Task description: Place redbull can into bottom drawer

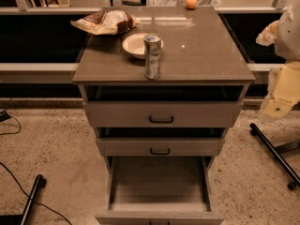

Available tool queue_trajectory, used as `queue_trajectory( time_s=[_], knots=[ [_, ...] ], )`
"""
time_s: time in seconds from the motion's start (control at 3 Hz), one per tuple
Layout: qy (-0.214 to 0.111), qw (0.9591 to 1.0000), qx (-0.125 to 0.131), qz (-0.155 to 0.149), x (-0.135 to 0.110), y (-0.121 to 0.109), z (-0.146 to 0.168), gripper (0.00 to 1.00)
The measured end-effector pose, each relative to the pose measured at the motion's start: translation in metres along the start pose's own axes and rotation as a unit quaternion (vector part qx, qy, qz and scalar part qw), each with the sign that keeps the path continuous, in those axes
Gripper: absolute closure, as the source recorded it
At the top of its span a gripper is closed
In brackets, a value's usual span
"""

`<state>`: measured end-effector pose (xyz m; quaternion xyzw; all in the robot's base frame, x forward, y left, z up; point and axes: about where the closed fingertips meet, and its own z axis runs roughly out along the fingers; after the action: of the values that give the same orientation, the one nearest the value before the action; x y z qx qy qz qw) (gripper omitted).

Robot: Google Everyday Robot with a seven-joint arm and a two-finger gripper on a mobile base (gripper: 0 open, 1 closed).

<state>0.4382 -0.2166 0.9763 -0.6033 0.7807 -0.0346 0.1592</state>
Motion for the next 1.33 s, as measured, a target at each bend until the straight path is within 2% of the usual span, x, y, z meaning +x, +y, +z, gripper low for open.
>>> queue_trajectory(
  time_s=[0.33,0.67,1.0,1.33],
  knots=[
    [0.000,1.0000,0.000,0.000,0.000,0.000,0.000,0.00],
    [-0.052,0.9986,0.005,-0.012,-0.026,-0.012,-0.001,0.00],
    [-0.164,0.9862,0.015,-0.017,-0.069,-0.045,0.012,0.00],
    [-0.288,0.9575,0.005,0.002,-0.128,-0.066,0.040,0.00]
  ],
)
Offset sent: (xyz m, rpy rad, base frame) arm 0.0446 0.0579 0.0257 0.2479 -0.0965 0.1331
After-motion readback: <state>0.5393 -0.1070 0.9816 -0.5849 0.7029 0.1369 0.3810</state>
